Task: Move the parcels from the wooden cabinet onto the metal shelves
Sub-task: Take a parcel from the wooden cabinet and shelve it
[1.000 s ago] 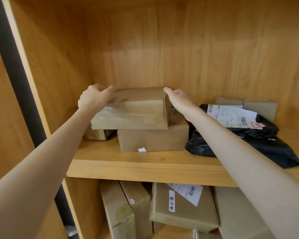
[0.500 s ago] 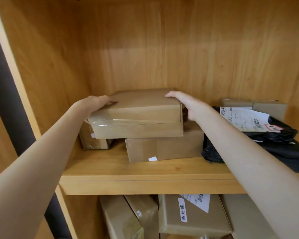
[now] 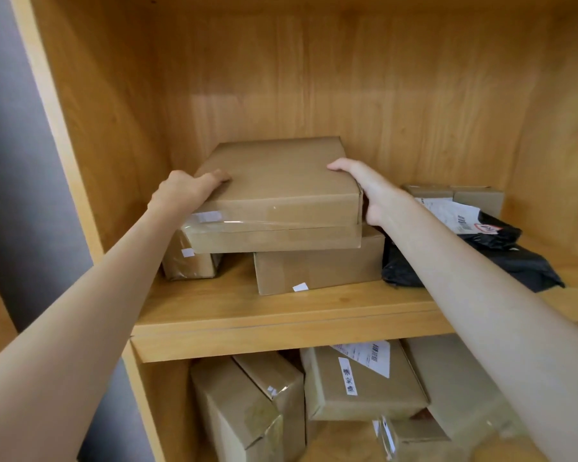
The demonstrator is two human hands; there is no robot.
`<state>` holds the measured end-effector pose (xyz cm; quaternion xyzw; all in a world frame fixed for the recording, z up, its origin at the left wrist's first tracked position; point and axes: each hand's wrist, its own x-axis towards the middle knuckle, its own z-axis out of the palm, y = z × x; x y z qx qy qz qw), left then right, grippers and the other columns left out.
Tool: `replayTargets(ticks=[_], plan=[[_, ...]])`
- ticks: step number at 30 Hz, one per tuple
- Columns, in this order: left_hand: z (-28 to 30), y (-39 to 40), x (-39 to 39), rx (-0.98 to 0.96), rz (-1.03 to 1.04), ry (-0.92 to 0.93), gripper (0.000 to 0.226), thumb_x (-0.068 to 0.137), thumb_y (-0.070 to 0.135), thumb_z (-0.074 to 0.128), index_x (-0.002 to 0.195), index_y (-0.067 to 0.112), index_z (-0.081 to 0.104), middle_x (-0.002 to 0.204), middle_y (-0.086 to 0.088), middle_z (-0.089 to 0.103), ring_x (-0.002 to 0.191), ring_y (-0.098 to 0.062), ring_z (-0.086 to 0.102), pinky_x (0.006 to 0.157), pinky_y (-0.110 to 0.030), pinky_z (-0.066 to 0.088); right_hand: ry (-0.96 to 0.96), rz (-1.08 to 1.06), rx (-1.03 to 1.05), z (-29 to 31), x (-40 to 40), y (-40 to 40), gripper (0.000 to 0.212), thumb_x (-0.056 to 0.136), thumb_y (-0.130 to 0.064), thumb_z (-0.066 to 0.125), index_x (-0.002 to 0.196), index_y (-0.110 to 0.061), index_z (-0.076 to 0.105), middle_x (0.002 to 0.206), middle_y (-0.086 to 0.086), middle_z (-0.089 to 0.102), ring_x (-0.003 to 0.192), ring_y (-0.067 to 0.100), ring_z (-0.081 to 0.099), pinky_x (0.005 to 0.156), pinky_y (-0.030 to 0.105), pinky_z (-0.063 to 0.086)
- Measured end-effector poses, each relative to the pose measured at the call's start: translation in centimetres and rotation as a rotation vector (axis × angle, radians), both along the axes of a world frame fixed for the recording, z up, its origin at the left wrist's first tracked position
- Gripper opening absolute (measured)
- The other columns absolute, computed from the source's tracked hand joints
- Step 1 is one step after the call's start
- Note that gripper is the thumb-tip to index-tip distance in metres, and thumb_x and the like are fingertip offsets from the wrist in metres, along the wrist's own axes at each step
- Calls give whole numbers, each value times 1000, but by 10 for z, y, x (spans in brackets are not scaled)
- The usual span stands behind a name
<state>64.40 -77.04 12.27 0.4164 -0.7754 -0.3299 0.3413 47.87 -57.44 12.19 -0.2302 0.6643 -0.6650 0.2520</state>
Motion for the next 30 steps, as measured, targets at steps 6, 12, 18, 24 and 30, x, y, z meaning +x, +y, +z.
replayTargets(ticks=[6,12,18,24,30], plan=[[-11,21,19,-23,-41,23,81,75,69,58,128,8,51,110,-7,54,93,-28,49,77,-36,40,-29,-35,-6,-10,28,30,31,80,-43,68,100,-20,61,106,5,66,105,23,63,99,42,48],[-14,50,42,-38,-66,32,78,76,67,58,127,9,52,107,-5,52,95,-29,49,80,-36,40,-63,-34,21,-11,51,65,38,75,-43,73,102,-20,60,107,8,65,101,27,63,94,49,47],[-18,84,58,5,-91,-6,83,74,70,57,131,10,50,118,-8,54,104,-32,51,90,-40,44,-67,-44,-18,-16,67,106,37,76,-40,74,104,-22,59,105,7,63,97,27,61,93,51,47],[-30,156,66,-160,25,-7,70,85,66,46,133,15,46,111,-5,56,102,-32,54,91,-45,49,74,-155,-197,-31,77,149,95,72,-35,79,149,-34,23,145,1,41,125,23,46,104,47,40],[-33,238,61,-1,-248,314,86,78,74,51,143,21,36,145,-4,44,126,-25,46,103,-43,40,665,-260,-139,-51,109,189,93,74,-35,79,147,-44,23,142,0,27,123,18,35,96,27,29]])
